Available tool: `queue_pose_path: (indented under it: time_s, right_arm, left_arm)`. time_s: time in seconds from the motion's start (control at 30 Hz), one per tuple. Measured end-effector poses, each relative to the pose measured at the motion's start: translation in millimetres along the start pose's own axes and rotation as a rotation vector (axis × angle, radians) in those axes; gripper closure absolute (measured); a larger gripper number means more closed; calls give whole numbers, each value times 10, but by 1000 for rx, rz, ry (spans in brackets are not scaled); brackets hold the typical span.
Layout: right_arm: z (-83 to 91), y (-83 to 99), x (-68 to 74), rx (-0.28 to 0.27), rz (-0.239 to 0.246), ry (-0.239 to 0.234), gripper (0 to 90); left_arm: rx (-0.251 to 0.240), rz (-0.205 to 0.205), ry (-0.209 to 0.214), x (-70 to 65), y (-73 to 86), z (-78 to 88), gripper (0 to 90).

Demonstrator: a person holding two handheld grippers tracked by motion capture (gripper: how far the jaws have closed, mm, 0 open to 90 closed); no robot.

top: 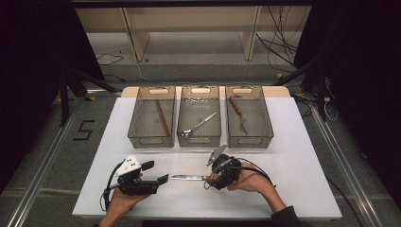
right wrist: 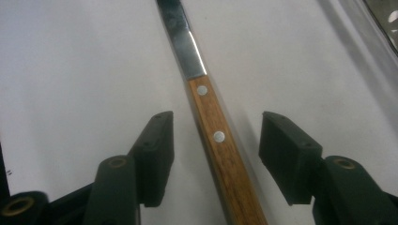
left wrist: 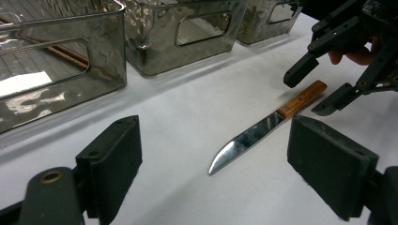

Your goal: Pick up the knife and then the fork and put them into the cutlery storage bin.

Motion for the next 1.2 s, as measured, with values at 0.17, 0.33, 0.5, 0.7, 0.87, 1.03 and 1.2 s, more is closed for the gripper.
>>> queue_pose_path:
  time_s: [0.17,0.33,0.5,0.7,0.87,1.03,1.2]
  right_arm:
    - [-25,-2,-10,27,7,6,550]
    - [-58,-19,0,41,43,-12,605]
    - [-84,-48,-5,64,83,-19,666]
    - [-85,-80,41,93,106,-20,750]
    - [-84,-83,49,96,108,-18,763]
    - [-74,-81,57,85,113,-6,767]
    - [-38,-101,43,39,94,0,768]
  left_arm:
    - [0,-1,0,-1,-1,1,179]
    - [1,-1,0,0,0,-1,179]
    - [0,-1,0,-2,-1,1,179]
    - [1,-2,0,-4,-1,1,179]
    - [1,-2,0,-4,-1,1,179]
    - [-1,-1,0,-3,-1,2,179]
    - [-1,0,0,-2,-1,3,179]
Point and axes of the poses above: each handheld gripper's, and its own axes: z roughly backward along the jaws, y roughly out of its underside, x roughly to its left, the point moved 5 cm from there along -z, roughly forward along the jaws, and after that the axes turned 4 degrees about y, right-handed, at the moved point
